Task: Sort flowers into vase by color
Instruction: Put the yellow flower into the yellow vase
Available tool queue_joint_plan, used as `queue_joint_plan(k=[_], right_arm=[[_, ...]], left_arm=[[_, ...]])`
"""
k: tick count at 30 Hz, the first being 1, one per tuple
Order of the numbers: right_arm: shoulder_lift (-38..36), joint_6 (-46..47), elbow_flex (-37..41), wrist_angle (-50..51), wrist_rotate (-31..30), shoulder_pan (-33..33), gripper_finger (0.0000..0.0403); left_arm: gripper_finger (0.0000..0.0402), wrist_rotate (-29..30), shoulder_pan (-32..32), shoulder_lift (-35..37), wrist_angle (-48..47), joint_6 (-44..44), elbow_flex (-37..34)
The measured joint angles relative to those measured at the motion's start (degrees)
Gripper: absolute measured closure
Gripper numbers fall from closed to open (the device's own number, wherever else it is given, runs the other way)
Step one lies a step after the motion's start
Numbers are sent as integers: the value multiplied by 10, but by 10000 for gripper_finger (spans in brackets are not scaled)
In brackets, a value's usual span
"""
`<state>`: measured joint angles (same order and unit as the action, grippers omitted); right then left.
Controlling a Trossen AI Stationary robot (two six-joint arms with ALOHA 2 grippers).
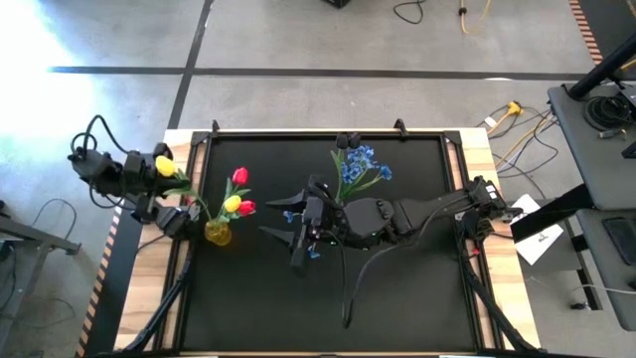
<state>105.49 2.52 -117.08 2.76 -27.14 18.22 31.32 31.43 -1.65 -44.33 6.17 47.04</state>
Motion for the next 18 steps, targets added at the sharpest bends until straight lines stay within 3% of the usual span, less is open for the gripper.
queue_joint_plan(k=[8, 18], right_arm=[[0, 5, 0, 0, 0, 0, 173], [0, 5, 0, 0, 0, 0, 172]], left_arm=[[401, 13, 0, 0, -29, 11, -7], [401, 18, 0, 0, -45, 125, -53]])
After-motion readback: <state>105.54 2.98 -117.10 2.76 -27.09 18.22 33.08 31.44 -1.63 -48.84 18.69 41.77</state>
